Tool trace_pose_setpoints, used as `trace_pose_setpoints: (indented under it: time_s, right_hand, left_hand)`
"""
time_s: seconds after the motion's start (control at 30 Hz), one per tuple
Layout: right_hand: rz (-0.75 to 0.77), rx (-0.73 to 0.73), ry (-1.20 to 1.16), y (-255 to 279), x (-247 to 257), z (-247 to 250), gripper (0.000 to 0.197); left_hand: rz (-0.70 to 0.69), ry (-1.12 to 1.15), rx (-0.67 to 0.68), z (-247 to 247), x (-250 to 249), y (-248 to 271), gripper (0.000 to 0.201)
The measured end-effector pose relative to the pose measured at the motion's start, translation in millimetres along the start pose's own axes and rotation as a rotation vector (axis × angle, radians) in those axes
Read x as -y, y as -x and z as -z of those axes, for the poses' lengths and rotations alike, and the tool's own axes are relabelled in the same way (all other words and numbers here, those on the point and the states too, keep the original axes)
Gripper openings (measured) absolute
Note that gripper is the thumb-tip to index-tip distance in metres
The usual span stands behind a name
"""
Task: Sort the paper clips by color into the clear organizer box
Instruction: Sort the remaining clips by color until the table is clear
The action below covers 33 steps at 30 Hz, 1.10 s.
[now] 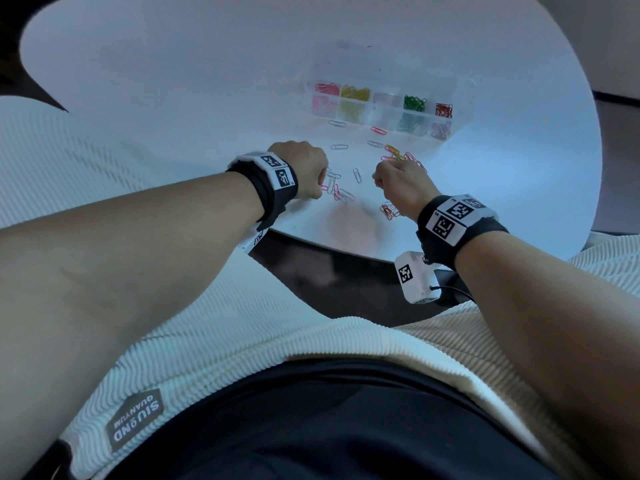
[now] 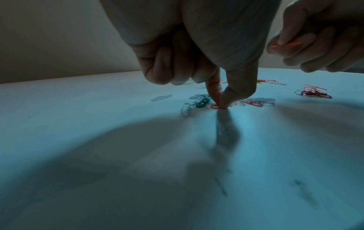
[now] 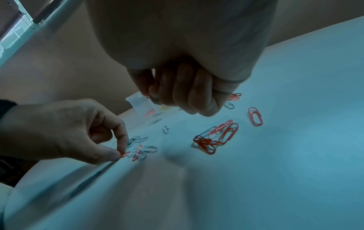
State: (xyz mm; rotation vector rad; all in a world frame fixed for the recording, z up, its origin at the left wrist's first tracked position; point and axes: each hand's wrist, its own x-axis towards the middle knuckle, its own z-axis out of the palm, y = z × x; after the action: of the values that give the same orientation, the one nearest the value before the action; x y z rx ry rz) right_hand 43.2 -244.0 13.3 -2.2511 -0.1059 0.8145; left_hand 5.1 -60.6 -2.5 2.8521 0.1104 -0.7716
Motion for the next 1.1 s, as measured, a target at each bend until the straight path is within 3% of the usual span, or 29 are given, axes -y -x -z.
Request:
trace_pose_setpoints:
  time_s: [0.37, 0.47, 0.57, 0.67, 0.77, 0.87, 1.0, 1.1]
  right_hand:
    - [-0.109, 0.05, -0.169, 5, 3, 1, 0.031]
    - [-0.176, 0.028, -0.381, 6, 5, 5, 0.025]
    - [-0.192, -0.007, -0.549, 6, 12, 12, 0.015]
    - [-0.172, -0.018, -0.63, 3, 23, 15, 0.018]
    - [-0.178, 0.012, -0.669, -6, 38, 14, 0.023]
    - [-0.236, 0.038, -0.74, -19, 57, 11, 0.018]
    - [-0.291, 0.071, -0.813, -36, 94, 7, 0.005]
    - [-0.311, 0.087, -0.87, -46, 121, 4, 0.01]
  left_hand:
    - [0.012, 0.012, 0.074, -2, -3, 8, 0.021]
    - [0.065, 0.23, 0.047, 10, -7, 12, 0.027]
    - [0.155, 0.634, 0.071, 29, -12, 12, 0.029]
    - [0.205, 1.127, 0.079, 44, -12, 16, 0.018]
    - [0.195, 1.368, 0.004, 57, -10, 20, 0.019]
    - [0.225, 1.501, -0.07, 74, -3, 16, 0.02]
    - [0.371, 1.469, -0.067, 96, 15, 2, 0.023]
    - [0.423, 1.462, -0.072, 108, 25, -10, 0.023]
